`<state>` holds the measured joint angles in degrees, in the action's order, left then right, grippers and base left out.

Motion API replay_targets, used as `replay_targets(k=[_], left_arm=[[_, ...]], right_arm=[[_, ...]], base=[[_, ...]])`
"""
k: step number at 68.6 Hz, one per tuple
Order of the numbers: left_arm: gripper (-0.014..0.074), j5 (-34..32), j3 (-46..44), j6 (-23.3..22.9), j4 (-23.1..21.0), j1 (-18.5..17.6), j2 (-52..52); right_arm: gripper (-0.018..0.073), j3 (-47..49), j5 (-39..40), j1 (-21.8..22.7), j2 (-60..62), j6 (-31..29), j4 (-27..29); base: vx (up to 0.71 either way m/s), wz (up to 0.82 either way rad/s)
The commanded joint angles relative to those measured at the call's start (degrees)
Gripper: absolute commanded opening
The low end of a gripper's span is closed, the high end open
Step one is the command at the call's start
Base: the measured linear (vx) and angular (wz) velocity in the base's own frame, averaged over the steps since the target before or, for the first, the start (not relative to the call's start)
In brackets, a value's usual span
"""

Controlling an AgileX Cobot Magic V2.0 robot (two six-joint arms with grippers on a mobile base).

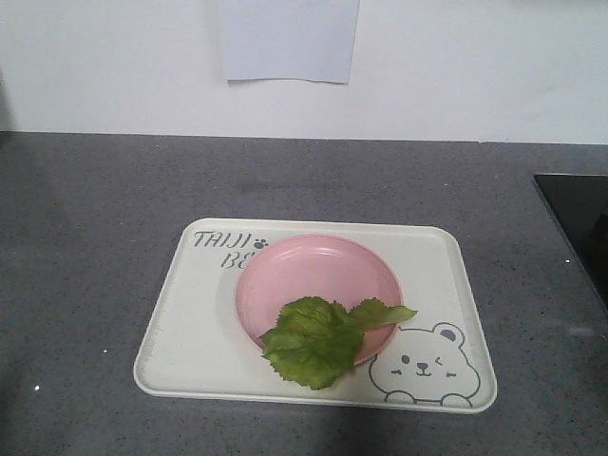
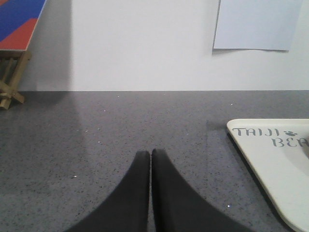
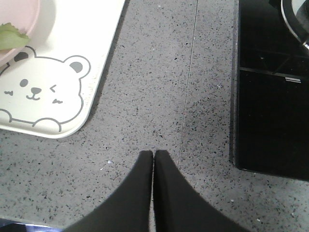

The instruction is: Transfer vegetables to tray and serve

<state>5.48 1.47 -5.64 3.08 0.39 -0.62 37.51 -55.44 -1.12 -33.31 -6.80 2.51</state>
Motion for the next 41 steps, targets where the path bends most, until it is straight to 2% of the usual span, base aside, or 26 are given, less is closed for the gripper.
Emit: replay_targets(k=[1, 25, 31, 41], left_arm=[[-0.0006, -4.45, 1.55, -0.01, 0.0, -0.08, -0.86], [-0.0006, -4.45, 1.55, -0.01, 0.0, -0.08, -0.86], [-0.0006, -4.45, 1.55, -0.01, 0.0, -0.08, -0.86], [-0.0006, -4.45, 1.55, -0.01, 0.0, -0.08, -0.86]], right_arm=[[-0.001, 1.38, 2.87, -0.04, -0.06, -0.49, -0.06], [-0.001, 1.32, 4.98, -0.04, 0.08, -0.24, 0.05], [-0.001, -0.09, 11.66, -0.04, 2.26, -0.32, 0.33], [-0.001, -7.82, 28.79, -0.04, 9.21, -0.26, -0.06]], base=[[0.0, 0.0], [0.0, 0.0], [0.0, 0.0], [0.0, 0.0]])
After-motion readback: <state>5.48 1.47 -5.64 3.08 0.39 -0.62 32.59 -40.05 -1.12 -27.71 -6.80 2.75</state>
